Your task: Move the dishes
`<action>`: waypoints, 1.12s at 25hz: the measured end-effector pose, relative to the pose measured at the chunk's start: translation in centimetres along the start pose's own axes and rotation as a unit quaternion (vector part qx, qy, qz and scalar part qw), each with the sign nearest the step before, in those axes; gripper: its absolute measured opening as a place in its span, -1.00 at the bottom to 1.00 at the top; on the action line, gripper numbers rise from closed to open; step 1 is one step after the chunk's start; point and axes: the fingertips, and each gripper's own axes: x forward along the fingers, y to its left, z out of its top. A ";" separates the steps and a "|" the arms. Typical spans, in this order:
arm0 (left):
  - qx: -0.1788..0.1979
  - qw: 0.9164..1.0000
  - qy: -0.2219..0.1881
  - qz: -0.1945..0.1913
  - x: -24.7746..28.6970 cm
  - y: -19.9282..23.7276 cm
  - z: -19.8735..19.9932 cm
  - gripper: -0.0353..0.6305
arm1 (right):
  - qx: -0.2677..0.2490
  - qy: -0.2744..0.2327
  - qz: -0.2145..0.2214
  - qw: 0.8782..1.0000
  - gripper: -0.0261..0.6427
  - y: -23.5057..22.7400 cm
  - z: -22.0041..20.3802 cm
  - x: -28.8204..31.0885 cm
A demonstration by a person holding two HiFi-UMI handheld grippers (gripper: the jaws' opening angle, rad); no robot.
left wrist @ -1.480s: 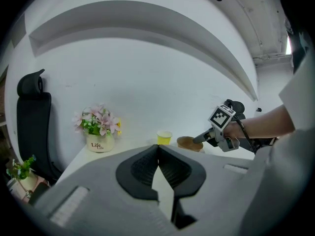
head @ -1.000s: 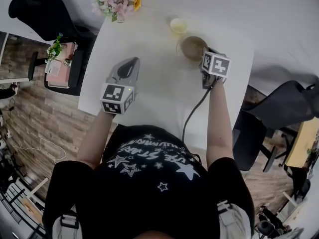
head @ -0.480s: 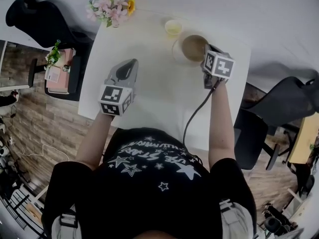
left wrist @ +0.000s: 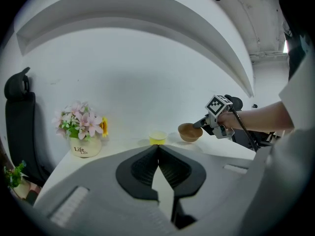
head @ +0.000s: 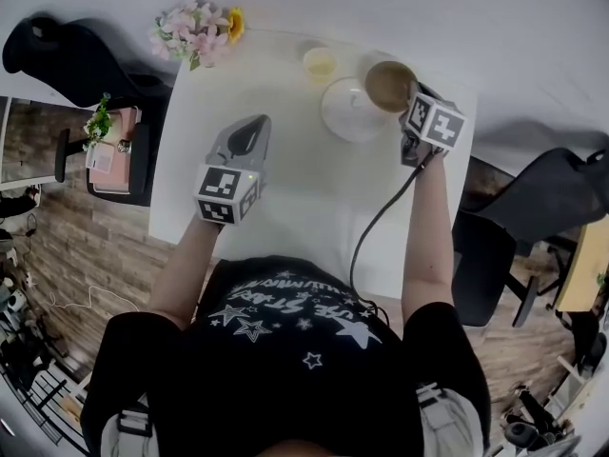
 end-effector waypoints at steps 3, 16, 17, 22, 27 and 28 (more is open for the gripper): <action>0.001 1.000 0.008 -0.006 0.9 -0.4 -0.3 -0.86 | 0.010 0.002 -0.003 1.000 -0.86 -0.9 -0.1 1.0; -0.001 0.999 0.032 -0.006 2.2 -1.0 -1.9 -0.86 | 0.050 0.005 -0.007 0.999 -0.85 -3.1 -0.9 3.4; -0.001 0.999 0.033 -0.007 2.2 -1.0 -2.0 -0.86 | 0.046 0.007 -0.009 0.999 -0.85 -3.1 -1.1 3.4; 0.005 0.999 0.033 -0.008 2.2 -1.5 -1.9 -0.86 | 0.012 0.019 -0.014 1.000 -0.76 -3.1 -1.6 3.5; 0.008 1.000 0.024 -0.005 1.8 -1.6 -1.5 -0.86 | -0.006 0.016 -0.011 1.000 -0.48 -2.6 -1.3 2.7; 0.008 1.000 0.022 -0.004 1.6 -1.7 -1.4 -0.86 | -0.006 0.013 -0.012 1.000 -0.44 -2.6 -1.3 2.3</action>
